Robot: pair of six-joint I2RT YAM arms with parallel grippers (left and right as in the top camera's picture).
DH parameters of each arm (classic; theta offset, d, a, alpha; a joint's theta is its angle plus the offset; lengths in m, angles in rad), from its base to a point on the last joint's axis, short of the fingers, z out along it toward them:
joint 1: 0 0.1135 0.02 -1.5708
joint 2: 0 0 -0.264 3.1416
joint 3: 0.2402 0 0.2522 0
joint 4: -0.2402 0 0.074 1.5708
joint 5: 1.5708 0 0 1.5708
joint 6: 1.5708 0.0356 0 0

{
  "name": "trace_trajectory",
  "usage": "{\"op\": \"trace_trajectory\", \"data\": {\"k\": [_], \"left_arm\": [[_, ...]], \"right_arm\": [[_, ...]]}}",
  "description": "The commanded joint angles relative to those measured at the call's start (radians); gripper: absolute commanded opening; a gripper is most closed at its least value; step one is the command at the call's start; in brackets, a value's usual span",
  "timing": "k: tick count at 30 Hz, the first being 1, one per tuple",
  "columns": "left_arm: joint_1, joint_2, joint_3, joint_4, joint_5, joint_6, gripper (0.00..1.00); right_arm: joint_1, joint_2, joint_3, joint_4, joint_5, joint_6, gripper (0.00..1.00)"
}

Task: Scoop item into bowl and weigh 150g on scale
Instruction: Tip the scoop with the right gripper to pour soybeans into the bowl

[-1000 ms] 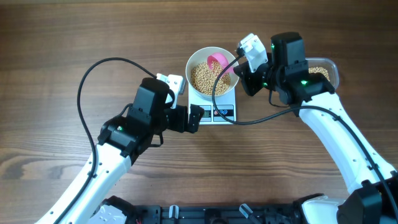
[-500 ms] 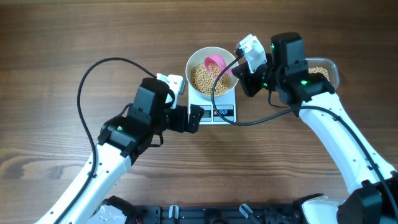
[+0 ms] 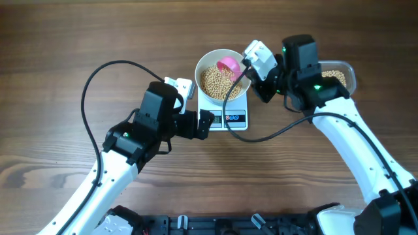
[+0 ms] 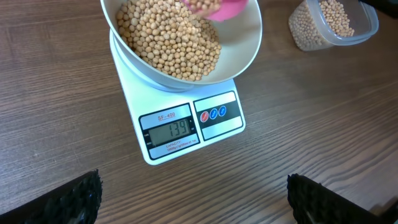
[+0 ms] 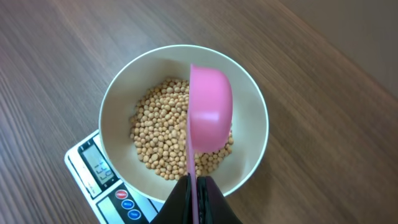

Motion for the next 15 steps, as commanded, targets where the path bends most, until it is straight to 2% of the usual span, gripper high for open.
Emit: {"op": "trace_trajectory", "data": {"k": [1,15], "left_arm": [[-0.005,-0.008,0.000,0.003,-0.010,0.020,1.00],[-0.005,-0.008,0.000,0.003,-0.010,0.020,1.00]], "right_arm": [[0.043,-0.018,0.006,0.009,0.076,-0.056,0.04],[0.068,-0.018,0.006,0.024,0.102,-0.061,0.04]]}}
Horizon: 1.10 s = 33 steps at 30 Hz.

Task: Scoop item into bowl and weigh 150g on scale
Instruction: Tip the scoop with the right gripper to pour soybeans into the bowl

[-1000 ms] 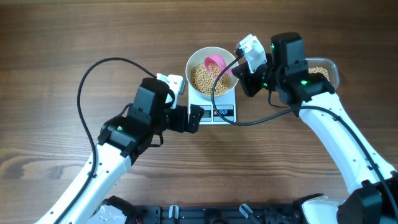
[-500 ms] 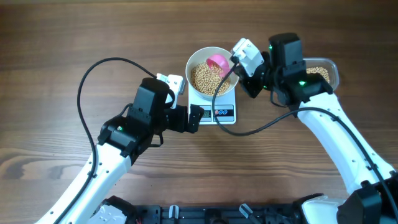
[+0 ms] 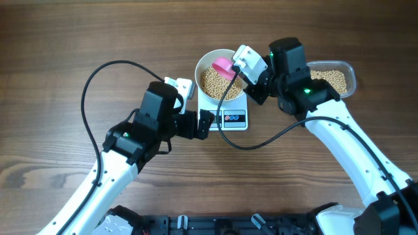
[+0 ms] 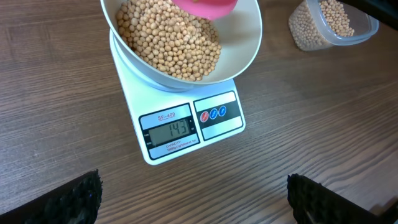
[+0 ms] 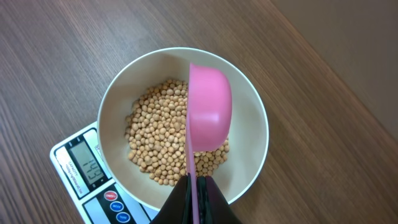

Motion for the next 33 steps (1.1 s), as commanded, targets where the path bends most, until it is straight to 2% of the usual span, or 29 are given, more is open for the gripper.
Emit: {"op": "trace_trajectory", "data": {"k": [1,6,9,11,16,18,21,23,27,28,33], "left_arm": [[-0.005,-0.008,0.000,0.003,-0.010,0.020,1.00],[-0.005,-0.008,0.000,0.003,-0.010,0.020,1.00],[-0.005,-0.008,0.000,0.003,-0.010,0.020,1.00],[-0.005,-0.008,0.000,0.003,-0.010,0.020,1.00],[-0.005,-0.008,0.000,0.003,-0.010,0.020,1.00],[-0.005,-0.008,0.000,0.003,-0.010,0.020,1.00],[-0.005,-0.008,0.000,0.003,-0.010,0.020,1.00],[-0.005,-0.008,0.000,0.003,-0.010,0.020,1.00],[-0.005,-0.008,0.000,0.003,-0.010,0.020,1.00],[-0.005,-0.008,0.000,0.003,-0.010,0.020,1.00],[-0.005,-0.008,0.000,0.003,-0.010,0.020,1.00]], "right_arm": [[0.005,-0.018,0.006,0.007,0.011,0.013,0.04],[0.005,-0.018,0.006,0.006,-0.024,0.227,0.04],[-0.003,-0.018,0.006,0.042,-0.025,0.424,0.04],[-0.017,-0.018,0.006,0.067,-0.063,0.507,0.04],[-0.143,-0.018,0.006,0.170,-0.247,0.734,0.04],[-0.207,-0.018,0.006,0.195,-0.333,0.780,0.04],[-0.292,-0.018,0.006,0.198,-0.512,0.685,0.04],[-0.305,-0.018,0.006,0.177,-0.521,0.620,0.04],[-0.261,-0.018,0.006,0.071,-0.516,0.367,0.04],[-0.230,-0.018,0.006,0.030,-0.478,0.274,0.04],[-0.103,-0.019,0.006,-0.010,-0.157,0.108,0.04]]}}
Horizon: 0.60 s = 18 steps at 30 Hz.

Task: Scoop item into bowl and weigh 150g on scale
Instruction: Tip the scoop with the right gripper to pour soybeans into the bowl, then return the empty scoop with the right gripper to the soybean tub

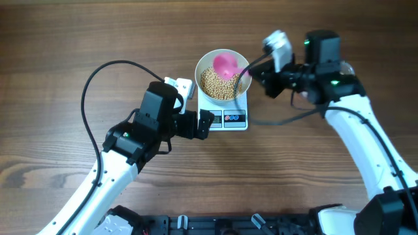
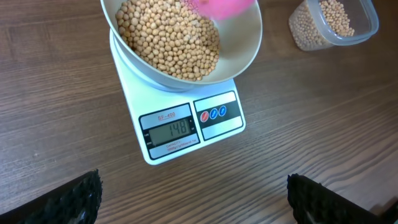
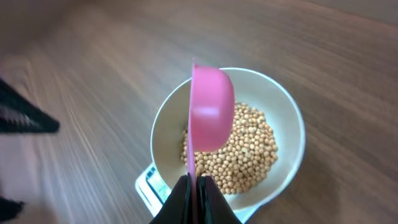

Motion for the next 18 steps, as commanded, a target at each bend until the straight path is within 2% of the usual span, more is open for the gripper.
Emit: {"op": "trace_trajectory", "data": {"k": [1,6,10,18], "left_arm": [[-0.005,-0.008,0.000,0.003,-0.010,0.020,1.00],[-0.005,-0.008,0.000,0.003,-0.010,0.020,1.00],[-0.005,-0.008,0.000,0.003,-0.010,0.020,1.00],[-0.005,-0.008,0.000,0.003,-0.010,0.020,1.00]], "right_arm": [[0.089,-0.019,0.006,0.013,0.262,-0.199,0.04],[0.190,-0.019,0.006,0.057,0.528,-0.389,0.04],[0.217,-0.019,0.006,0.056,0.550,-0.383,0.04],[0.189,-0.021,0.006,0.088,0.349,0.084,0.04]]}}
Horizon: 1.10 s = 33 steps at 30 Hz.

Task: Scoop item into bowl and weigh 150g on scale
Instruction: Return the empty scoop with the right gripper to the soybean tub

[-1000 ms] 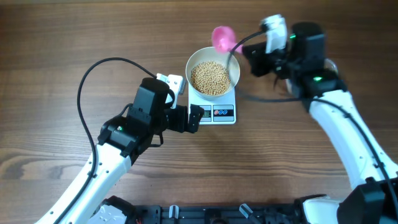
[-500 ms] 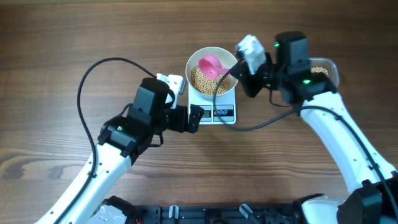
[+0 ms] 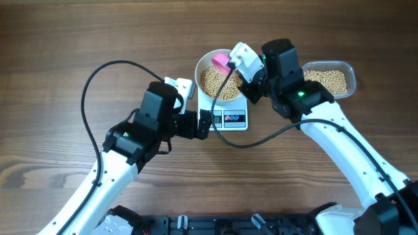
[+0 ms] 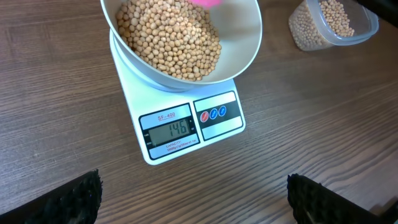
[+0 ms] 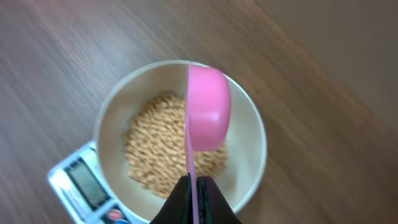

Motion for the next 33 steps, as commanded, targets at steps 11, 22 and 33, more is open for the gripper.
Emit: {"op": "trace_trajectory", "data": {"k": [11,22,33], "left_arm": [[-0.005,-0.008,0.000,0.003,-0.010,0.020,1.00],[-0.005,-0.008,0.000,0.003,-0.010,0.020,1.00],[-0.005,-0.008,0.000,0.003,-0.010,0.020,1.00]], "right_arm": [[-0.558,-0.103,0.006,0.124,-0.503,0.557,0.04],[-0.861,-0.102,0.006,0.032,-0.399,0.459,0.04],[-0.860,-0.101,0.006,0.025,-0.362,0.227,0.04]]}}
